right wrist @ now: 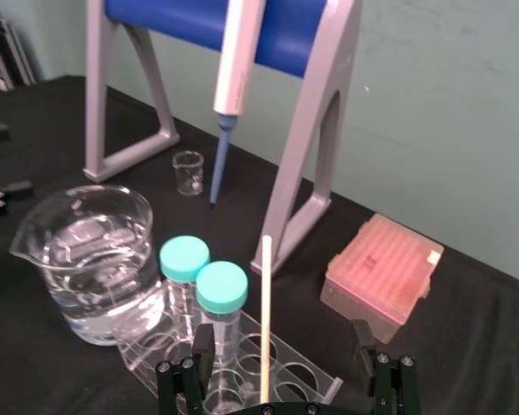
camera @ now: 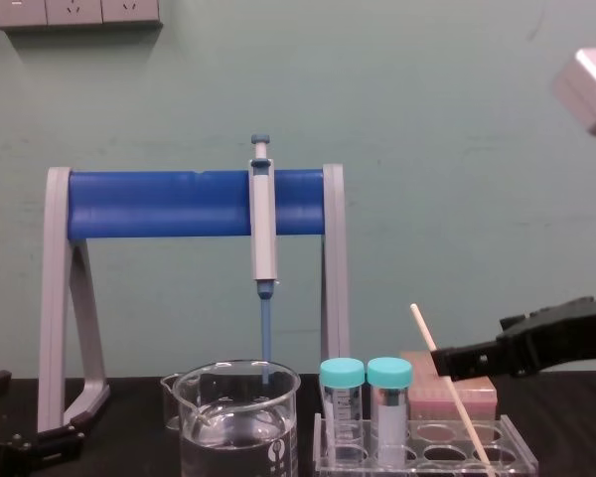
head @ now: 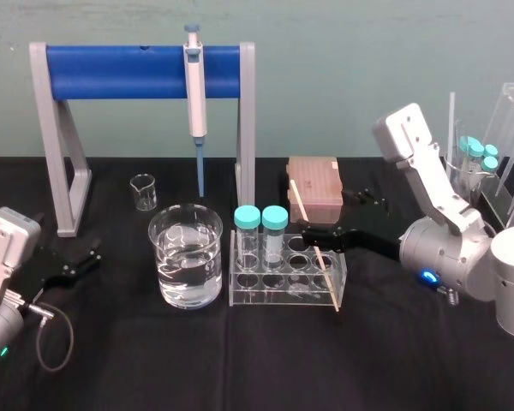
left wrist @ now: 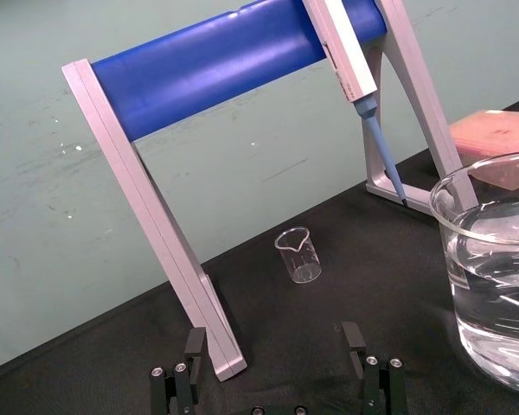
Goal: Hold the thermometer with one hand and immerse one end into the beaker, then reinsert it into the test tube rack.
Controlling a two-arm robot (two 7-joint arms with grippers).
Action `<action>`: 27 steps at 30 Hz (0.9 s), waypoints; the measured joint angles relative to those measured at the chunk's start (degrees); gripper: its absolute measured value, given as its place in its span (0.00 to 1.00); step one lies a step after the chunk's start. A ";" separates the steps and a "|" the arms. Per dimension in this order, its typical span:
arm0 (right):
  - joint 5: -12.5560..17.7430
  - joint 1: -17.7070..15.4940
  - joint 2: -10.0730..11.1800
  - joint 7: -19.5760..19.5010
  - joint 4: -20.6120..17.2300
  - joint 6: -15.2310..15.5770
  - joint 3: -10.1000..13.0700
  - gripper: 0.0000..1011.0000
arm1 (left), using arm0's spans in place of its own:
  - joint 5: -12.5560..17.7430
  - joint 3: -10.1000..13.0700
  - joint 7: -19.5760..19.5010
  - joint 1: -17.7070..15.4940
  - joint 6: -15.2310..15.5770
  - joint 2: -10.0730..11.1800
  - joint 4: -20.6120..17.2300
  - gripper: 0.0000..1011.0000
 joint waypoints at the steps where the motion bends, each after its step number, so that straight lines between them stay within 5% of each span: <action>1: -0.27 0.06 -0.14 -0.11 0.21 0.15 -0.06 0.99 | 0.00 0.00 0.00 0.00 0.00 0.00 0.00 0.99; 27: -5.78 2.19 -5.28 -0.14 6.52 -0.20 -0.87 0.99 | 0.00 0.00 0.00 0.00 0.00 0.00 0.00 0.99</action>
